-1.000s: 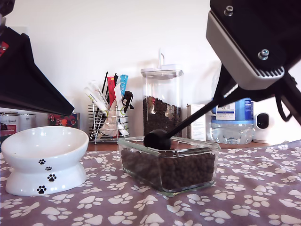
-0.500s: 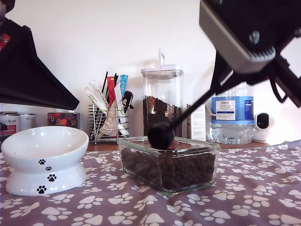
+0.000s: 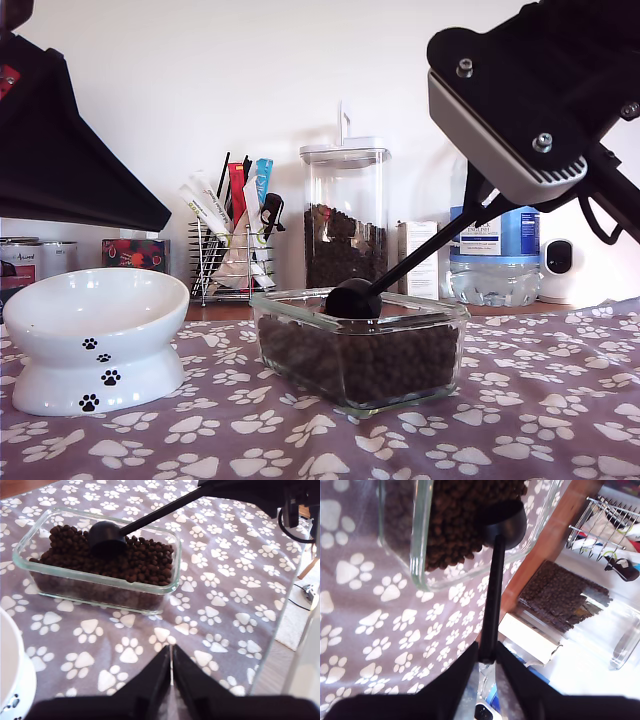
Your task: Measure one spoon of cat food and pour it into the food bowl
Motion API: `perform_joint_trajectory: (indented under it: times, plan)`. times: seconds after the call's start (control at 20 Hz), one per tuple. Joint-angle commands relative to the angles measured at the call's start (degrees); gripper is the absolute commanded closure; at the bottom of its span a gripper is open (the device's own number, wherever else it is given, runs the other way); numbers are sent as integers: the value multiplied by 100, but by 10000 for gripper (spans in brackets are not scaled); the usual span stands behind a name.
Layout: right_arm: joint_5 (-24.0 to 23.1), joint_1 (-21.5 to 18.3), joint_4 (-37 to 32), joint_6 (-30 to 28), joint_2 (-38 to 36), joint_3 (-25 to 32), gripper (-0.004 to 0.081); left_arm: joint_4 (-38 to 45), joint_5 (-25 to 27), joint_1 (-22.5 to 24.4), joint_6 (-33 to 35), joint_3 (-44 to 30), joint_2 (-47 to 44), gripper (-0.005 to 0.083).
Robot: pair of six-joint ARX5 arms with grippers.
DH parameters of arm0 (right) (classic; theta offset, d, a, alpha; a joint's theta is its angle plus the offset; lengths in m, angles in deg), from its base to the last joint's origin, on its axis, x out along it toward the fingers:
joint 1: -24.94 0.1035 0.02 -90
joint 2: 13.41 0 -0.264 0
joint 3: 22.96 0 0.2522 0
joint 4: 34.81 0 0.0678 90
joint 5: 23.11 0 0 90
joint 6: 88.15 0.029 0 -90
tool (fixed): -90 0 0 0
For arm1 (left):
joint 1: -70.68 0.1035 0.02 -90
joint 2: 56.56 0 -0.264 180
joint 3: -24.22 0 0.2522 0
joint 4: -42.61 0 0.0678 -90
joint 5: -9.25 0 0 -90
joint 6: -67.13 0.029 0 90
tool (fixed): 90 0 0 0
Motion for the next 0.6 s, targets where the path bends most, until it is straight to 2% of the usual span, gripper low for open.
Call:
perform_joint_trajectory:
  times: [0.0, 0.2, 0.55]
  plan:
    - [-2, -20, 175, -28, 72, 26, 782, 57, -13, -15, -17, -92, -9, 793]
    - [157, 114, 529, 120, 77, 26, 782, 57, -11, -15, -15, -92, -9, 793]
    - [463, 516, 748, 485, 77, 26, 782, 57, -9, -15, -13, -92, -9, 793]
